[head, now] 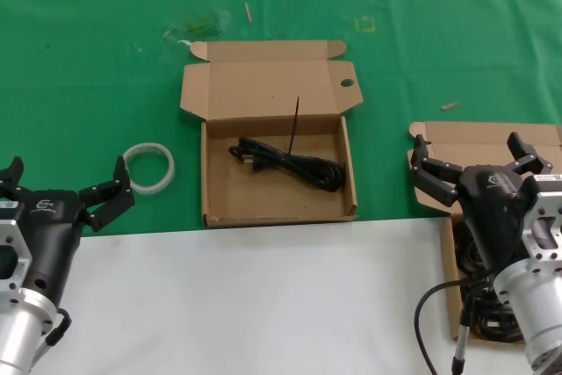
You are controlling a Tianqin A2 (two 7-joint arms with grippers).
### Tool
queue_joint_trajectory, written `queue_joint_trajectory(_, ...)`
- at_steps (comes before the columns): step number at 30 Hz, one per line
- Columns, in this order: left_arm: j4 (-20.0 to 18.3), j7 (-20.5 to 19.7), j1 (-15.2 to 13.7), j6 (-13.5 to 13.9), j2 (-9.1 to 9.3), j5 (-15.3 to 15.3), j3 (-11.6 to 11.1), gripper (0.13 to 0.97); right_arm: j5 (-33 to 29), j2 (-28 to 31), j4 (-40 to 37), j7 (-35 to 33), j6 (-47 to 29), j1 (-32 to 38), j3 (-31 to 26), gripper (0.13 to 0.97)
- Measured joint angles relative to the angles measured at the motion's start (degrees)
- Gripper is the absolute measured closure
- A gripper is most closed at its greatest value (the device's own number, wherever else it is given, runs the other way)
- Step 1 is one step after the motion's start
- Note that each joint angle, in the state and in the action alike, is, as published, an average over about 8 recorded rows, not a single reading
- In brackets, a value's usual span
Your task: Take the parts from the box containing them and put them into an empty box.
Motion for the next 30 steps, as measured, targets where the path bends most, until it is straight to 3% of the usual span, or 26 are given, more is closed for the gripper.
queue_joint_trajectory(30, 0.0, 0.0, 0.0, 0.0, 0.0, 0.0, 0.0, 0.132, 0.0, 0.0, 0.0, 0.0, 0.0, 0.0, 0.0, 0.129)
